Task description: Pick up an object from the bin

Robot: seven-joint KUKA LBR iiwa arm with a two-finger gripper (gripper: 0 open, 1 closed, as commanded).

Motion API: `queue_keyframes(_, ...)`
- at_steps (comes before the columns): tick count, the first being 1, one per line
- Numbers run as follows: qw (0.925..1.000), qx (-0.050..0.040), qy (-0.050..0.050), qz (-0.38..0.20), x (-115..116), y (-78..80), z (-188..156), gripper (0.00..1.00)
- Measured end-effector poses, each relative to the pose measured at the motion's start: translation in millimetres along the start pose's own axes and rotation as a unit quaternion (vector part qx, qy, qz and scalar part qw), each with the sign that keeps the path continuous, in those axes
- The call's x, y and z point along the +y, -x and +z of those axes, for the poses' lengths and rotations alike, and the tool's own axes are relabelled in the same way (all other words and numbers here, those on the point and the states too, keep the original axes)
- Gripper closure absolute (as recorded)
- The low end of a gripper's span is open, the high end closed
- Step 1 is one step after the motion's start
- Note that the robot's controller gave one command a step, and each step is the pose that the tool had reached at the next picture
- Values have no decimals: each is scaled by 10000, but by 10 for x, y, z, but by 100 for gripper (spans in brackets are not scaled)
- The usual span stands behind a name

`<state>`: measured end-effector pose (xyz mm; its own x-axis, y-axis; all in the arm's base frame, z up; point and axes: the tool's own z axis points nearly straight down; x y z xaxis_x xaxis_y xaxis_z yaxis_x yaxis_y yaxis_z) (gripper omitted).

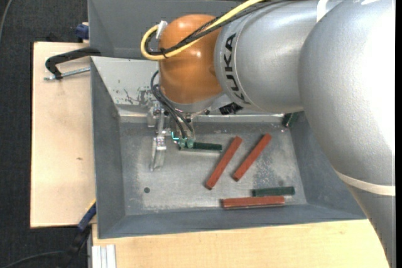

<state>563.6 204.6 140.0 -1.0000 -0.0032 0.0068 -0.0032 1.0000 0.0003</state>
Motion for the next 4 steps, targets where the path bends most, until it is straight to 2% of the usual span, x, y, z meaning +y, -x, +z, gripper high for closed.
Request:
queue_keyframes(1, 9909, -37, -1, -1349, -89, -550, -299, 0)
queue_keyframes(2, 9987, -33, 1, -501, -739, -292, 518, 0)
queue_keyframes(3, 9985, -39, -9, -552, -1530, -218, 697, 0)
queue_keyframes(4, 9992, -87, 2, -396, -1606, 280, 679, 0)
